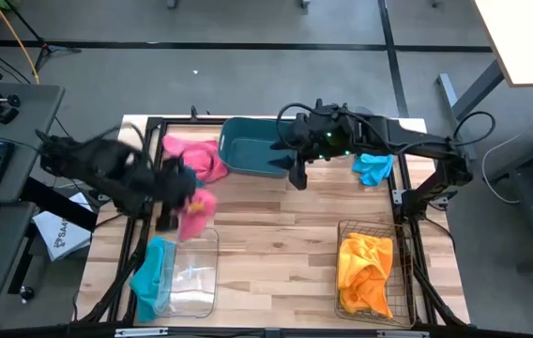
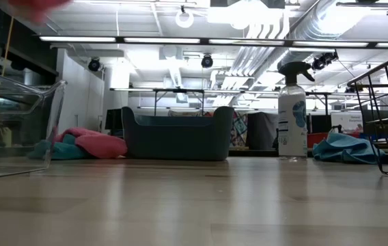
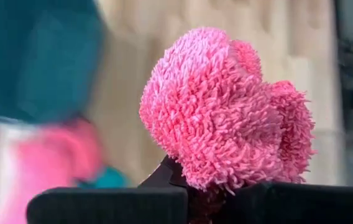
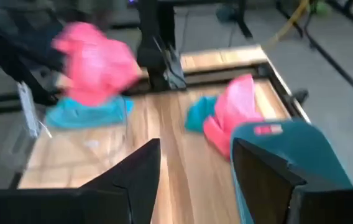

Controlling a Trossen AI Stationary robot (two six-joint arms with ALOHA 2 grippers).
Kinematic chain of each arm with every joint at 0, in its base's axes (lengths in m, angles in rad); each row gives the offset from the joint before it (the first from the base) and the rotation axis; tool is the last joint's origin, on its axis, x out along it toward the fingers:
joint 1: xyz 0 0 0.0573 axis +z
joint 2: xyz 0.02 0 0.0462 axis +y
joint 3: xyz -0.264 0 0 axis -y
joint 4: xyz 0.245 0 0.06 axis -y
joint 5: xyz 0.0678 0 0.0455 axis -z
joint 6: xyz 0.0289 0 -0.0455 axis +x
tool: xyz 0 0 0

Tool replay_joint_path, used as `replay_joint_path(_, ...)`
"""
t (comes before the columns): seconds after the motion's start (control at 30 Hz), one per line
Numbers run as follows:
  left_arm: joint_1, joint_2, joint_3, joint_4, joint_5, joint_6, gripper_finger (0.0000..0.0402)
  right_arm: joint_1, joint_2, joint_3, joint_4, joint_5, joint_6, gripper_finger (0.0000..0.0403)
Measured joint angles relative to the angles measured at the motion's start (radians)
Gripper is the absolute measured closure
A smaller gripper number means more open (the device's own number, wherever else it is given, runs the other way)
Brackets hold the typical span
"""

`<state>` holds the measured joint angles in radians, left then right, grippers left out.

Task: Sort microfiber towel by color & place in baskets
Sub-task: Put the right pink microfiber towel into the transparent bin

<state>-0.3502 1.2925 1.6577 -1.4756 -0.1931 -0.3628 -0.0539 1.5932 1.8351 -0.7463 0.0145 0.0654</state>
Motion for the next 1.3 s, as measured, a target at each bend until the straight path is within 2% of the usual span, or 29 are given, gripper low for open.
replay_joint_path(0.1,-0.138,0.0,-0.086,0.024,0.049,-0.167,0.04,-0.018,0.0,0.0,-0.076,-0.001,0.011,0.0202)
replay_joint_path(0.2,-0.258,-0.002,-0.21,0.092,0.053,-0.315,0.04,-0.036,0.0,0.0,-0.14,-0.004,0.029,0.0201)
replay_joint_path(0.3,-0.333,0.0,-0.354,0.241,0.054,-0.445,0.0401,-0.05,0.001,0.0,-0.167,-0.004,0.031,0.0201)
replay_joint_path(0.4,-0.368,0.0,-0.485,0.439,0.068,-0.501,0.0401,-0.06,0.001,0.0,-0.165,-0.006,0.019,0.0201)
replay_joint_path(0.57,-0.341,0.001,-0.639,0.643,0.068,-0.548,0.0396,-0.075,0.001,0.0,-0.163,-0.007,0.005,0.0201)
replay_joint_path(0.73,-0.314,0.0,-0.685,0.659,0.109,-0.571,0.0354,-0.087,0.002,0.0,-0.182,-0.008,0.005,0.0201)
replay_joint_path(0.83,-0.286,-0.001,-0.685,0.638,0.175,-0.531,0.0312,-0.093,0.002,0.0,-0.197,-0.015,0.0,0.0201)
replay_joint_path(1.07,-0.226,-0.003,-0.685,0.624,0.409,-0.488,0.0216,-0.095,0.002,0.0,-0.199,-0.018,-0.006,0.0201)
replay_joint_path(1.17,-0.198,-0.015,-0.685,0.611,0.519,-0.455,0.019,-0.095,0.002,0.0,-0.199,-0.019,-0.006,0.0201)
replay_joint_path(1.3,-0.136,-0.052,-0.684,0.6,0.567,-0.411,0.0176,-0.095,0.002,0.0,-0.2,-0.019,-0.006,0.0201)
